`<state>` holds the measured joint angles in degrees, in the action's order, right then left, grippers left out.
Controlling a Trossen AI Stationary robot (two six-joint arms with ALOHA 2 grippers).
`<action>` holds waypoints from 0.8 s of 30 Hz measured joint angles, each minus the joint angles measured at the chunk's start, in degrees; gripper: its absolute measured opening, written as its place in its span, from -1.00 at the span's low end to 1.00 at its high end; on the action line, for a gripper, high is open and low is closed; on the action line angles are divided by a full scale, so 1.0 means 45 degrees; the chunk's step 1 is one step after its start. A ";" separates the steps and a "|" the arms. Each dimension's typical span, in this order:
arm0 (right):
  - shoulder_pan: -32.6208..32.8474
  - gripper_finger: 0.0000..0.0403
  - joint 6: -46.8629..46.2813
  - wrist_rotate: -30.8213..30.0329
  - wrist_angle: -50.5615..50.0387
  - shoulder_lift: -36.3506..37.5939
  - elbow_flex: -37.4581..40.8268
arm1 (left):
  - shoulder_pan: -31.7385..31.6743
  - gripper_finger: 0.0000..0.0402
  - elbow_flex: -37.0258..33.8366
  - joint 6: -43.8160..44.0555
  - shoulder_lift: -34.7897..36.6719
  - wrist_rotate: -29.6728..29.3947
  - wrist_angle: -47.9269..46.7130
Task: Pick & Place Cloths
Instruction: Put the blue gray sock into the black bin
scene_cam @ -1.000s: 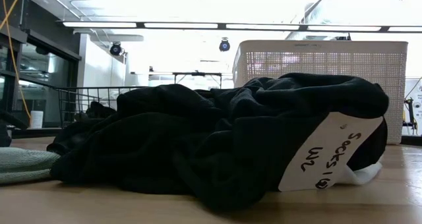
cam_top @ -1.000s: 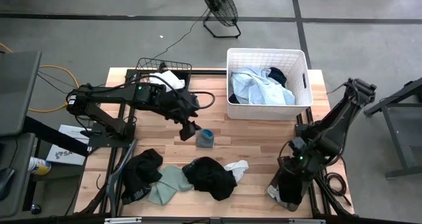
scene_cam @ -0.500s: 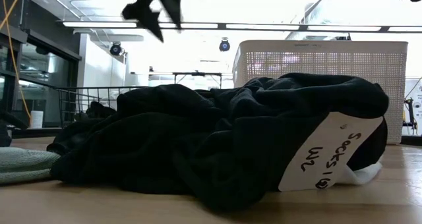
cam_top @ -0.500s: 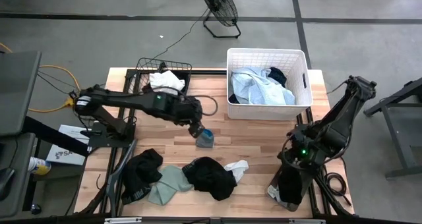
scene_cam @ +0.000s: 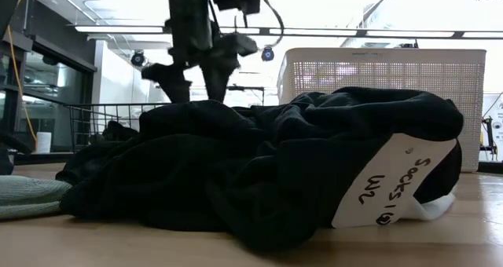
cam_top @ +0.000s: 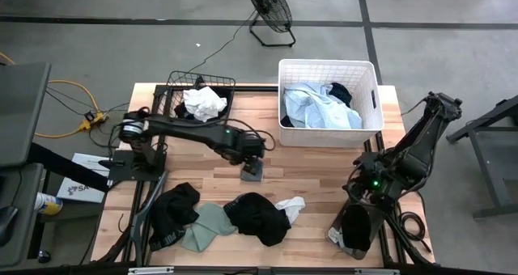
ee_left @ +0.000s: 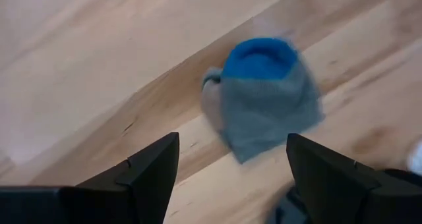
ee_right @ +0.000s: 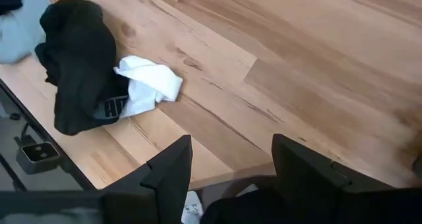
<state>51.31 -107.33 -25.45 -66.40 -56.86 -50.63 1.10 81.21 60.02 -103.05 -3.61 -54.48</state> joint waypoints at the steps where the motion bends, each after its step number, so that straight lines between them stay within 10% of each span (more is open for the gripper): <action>1: 0.0006 0.00 0.0154 0.0000 -0.0030 0.0013 0.0000 | 0.0000 0.36 -0.0006 0.0065 -0.0206 0.0049 -0.0052; 24: 0.0003 0.00 0.1580 0.0015 -0.0166 0.0020 0.0000 | -0.0597 0.36 0.0045 0.0318 -0.2827 0.1305 0.1268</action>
<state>51.32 -100.22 -25.39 -67.14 -56.77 -50.63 -1.58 81.41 61.45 -115.77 2.26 -48.77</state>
